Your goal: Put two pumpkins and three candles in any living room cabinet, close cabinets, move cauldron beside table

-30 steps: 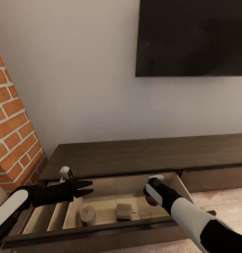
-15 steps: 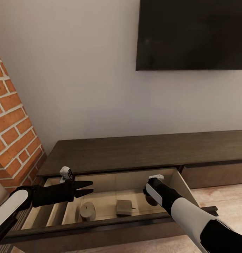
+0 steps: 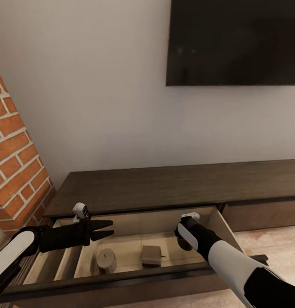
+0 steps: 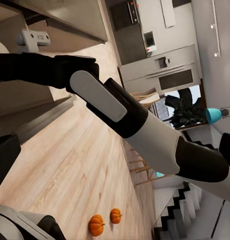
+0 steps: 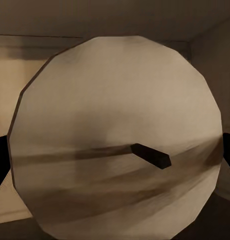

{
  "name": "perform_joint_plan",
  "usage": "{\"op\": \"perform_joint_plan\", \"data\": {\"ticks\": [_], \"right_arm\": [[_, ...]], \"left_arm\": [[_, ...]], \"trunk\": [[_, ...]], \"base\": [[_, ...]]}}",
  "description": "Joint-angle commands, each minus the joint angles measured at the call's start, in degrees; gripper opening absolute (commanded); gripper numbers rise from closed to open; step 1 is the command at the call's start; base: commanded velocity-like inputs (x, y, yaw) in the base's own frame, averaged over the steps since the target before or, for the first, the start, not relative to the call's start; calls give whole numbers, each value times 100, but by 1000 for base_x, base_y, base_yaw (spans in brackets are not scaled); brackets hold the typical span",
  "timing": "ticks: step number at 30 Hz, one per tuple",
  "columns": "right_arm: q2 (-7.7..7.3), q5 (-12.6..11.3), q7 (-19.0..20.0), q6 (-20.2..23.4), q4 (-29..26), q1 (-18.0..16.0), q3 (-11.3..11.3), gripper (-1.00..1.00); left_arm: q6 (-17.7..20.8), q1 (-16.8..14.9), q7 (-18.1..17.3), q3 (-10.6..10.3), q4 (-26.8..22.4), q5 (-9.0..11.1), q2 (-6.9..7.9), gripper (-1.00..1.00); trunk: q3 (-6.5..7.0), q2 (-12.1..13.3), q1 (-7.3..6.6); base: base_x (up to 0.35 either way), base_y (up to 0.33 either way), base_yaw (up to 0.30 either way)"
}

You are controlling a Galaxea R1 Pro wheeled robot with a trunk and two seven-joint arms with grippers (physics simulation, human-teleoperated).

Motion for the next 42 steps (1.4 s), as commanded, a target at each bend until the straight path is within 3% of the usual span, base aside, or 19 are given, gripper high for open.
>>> {"op": "perform_joint_plan", "data": {"ticks": [1, 15, 29, 37, 42], "right_arm": [[-4, -72, -49, 1, -7, -7, 43, -100], [-4, -72, -46, -1, -7, -7, 45, -100], [1, -65, 72, -245, 241, -7, 59, -100], [-4, -64, 130, -436, 278, -7, 63, -100], [-4, -64, 135, -478, 283, -7, 63, -100]], "left_arm": [[1, -5, -48, -7, 3, -34, 5, 100], [4, -5, -55, -13, 2, -34, 5, 100], [5, -5, -57, -8, 2, -34, 5, 100], [8, -5, -59, -8, 3, -34, 5, 100], [6, -5, -57, -11, 3, -34, 5, 100]], "trunk": [[-5, -2, 1], [-5, -2, 1], [-316, -21, 37], [-316, -21, 37], [-426, -28, 50]], "base": [[188, 0, 0], [23, 0, 0], [0, 0, 0], [0, 0, 0], [0, 0, 0]]}}
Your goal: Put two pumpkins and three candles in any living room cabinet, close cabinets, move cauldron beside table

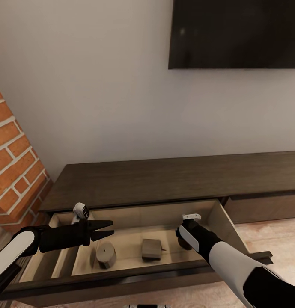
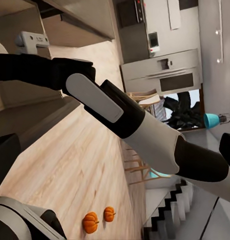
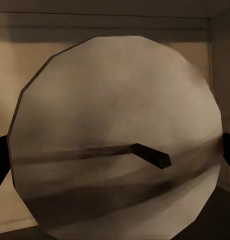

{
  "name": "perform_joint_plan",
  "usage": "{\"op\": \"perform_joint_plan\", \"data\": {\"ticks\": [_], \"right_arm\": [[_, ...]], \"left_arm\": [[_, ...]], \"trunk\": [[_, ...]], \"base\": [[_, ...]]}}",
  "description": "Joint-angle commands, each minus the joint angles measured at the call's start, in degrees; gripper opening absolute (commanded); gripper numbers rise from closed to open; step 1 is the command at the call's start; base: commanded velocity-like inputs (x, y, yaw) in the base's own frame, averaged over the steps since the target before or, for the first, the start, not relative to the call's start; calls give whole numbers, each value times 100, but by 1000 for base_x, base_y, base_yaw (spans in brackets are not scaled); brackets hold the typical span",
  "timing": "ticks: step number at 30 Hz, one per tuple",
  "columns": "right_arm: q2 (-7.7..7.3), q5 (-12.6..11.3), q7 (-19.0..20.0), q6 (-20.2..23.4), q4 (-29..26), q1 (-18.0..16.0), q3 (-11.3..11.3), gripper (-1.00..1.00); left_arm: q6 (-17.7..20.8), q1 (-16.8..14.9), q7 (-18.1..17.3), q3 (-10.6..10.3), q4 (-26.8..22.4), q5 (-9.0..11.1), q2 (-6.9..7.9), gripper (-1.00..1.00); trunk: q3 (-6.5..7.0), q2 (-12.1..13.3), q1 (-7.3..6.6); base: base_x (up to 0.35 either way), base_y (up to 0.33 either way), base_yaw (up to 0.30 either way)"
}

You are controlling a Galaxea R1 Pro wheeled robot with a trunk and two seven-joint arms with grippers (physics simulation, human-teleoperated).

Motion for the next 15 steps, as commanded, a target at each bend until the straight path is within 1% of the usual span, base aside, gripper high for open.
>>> {"op": "perform_joint_plan", "data": {"ticks": [1, 7, 13, 14, 15], "right_arm": [[-4, -62, -43, 2, -8, -7, 48, -100], [-4, -60, -43, -105, 17, -7, 49, -100], [4, 153, -37, -163, 182, -7, 48, -100], [4, 168, -33, -165, 190, -7, 48, 100], [13, 183, -28, -166, 198, -7, 48, 100]], "left_arm": [[3, -6, -48, -8, 3, -30, 5, 100], [5, -6, -48, -9, 2, -30, 5, 100], [5, -6, -48, -7, 3, -30, 5, 100], [2, -6, -48, -7, 3, -30, 5, 100], [3, -6, -48, -8, 3, -30, 5, 100]], "trunk": [[-28, -4, 1], [-28, -4, 1], [-28, -4, 1], [-28, -4, 1], [-28, -4, 1]], "base": [[0, 0, 0], [0, 0, 0], [0, 0, 0], [0, 0, 0], [0, 0, 0]]}}
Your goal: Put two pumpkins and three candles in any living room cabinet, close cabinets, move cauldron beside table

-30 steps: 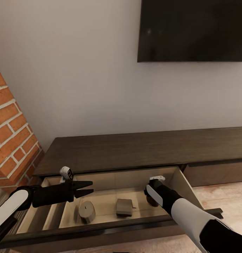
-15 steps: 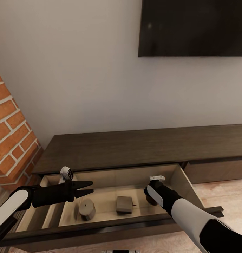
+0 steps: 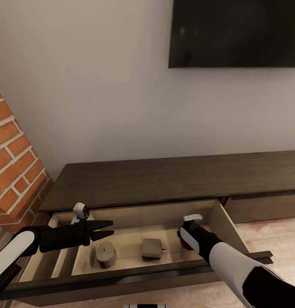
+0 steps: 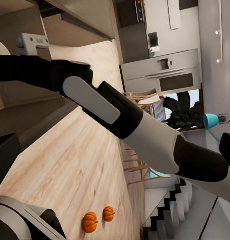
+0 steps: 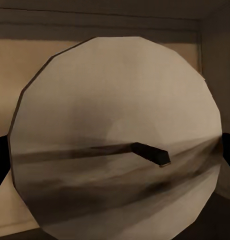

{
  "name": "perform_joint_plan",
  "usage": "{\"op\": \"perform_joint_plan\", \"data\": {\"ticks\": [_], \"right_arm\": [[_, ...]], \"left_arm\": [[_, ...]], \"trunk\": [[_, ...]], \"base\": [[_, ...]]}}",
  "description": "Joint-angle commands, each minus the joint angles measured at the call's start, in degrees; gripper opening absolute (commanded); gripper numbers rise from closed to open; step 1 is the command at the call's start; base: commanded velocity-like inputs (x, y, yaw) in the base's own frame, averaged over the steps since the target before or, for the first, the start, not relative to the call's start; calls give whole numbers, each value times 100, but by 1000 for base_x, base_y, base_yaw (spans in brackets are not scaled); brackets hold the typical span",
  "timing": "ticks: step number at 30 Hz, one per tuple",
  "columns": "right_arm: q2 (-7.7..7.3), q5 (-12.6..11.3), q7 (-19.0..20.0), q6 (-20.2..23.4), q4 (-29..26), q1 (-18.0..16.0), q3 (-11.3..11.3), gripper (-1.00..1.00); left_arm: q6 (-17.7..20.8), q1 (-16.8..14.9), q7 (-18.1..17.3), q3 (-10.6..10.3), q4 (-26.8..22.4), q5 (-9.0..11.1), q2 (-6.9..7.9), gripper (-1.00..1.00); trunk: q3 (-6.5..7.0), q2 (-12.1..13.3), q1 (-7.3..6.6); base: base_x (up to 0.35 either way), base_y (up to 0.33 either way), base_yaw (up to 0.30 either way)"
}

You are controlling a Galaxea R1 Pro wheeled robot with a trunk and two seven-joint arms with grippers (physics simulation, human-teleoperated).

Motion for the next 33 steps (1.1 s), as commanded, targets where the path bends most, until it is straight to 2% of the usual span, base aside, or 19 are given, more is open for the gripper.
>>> {"op": "perform_joint_plan", "data": {"ticks": [1, 6, 19, 27, 33], "right_arm": [[19, -58, -49, 11, -2, -6, 49, 100], [101, -51, -47, 10, 6, -6, 49, 100], [111, -51, -37, 10, 3, -6, 49, 100], [111, -64, 371, 36, 6, -6, 40, 100], [154, -79, 353, 24, 346, -6, 40, 100]], "left_arm": [[2, -5, -48, -6, 0, -34, 5, 100], [2, -5, -50, -6, 2, -34, 5, 100], [0, -5, -49, -8, 3, -32, 5, 100], [-2, -5, -48, -8, 3, -34, 5, 100], [0, -5, -48, -6, 3, -32, 5, 100]], "trunk": [[-5, -2, -1], [-5, -2, -1], [-5, -2, -1], [-5, -2, -1], [-5, -2, -1]], "base": [[0, 0, 0], [0, 0, 0], [0, 0, 0], [0, 0, 0], [0, 0, 0]]}}
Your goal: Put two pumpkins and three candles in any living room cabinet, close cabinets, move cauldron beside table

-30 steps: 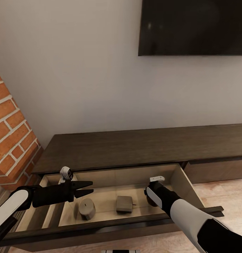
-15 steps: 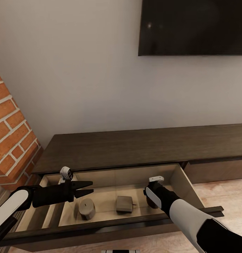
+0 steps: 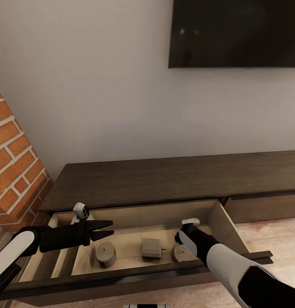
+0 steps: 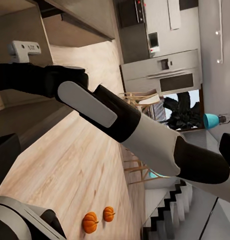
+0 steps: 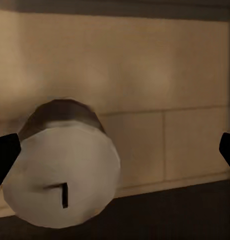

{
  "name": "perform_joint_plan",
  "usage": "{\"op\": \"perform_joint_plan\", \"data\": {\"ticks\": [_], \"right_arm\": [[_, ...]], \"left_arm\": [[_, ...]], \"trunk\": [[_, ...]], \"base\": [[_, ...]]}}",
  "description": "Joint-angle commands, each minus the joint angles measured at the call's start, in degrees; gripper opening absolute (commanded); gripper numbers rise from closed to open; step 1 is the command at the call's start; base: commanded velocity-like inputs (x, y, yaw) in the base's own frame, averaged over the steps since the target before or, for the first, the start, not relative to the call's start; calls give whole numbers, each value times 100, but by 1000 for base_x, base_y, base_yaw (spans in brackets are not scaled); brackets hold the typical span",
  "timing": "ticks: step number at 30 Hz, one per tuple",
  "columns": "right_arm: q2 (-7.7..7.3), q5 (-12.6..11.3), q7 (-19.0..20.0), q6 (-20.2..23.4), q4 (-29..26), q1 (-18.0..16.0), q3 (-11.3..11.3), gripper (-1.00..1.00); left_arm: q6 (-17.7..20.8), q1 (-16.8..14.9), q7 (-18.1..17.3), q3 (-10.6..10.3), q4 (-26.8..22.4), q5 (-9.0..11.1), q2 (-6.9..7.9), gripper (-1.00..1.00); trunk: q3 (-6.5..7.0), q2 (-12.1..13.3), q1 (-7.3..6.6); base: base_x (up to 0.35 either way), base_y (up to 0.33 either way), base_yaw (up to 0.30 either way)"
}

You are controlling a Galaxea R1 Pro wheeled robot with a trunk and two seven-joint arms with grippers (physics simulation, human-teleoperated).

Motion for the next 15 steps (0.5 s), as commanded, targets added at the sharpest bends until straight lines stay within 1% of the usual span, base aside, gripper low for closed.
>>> {"op": "perform_joint_plan", "data": {"ticks": [1, 5, 15], "right_arm": [[11, -55, -47, 16, 38, -5, 49, 100], [23, -49, -49, 14, 78, -5, 49, 100], [25, -47, -44, 12, 68, -5, 49, 100]], "left_arm": [[3, -5, -48, -11, 3, -32, 5, 100], [1, -5, -48, -6, 3, -33, 5, 100], [3, -5, -48, -7, 3, -34, 5, 100]], "trunk": [[-5, -2, -1], [-5, -2, -1], [217, 11, -27]], "base": [[0, 0, 0], [0, 0, 0], [0, 0, 0]]}}
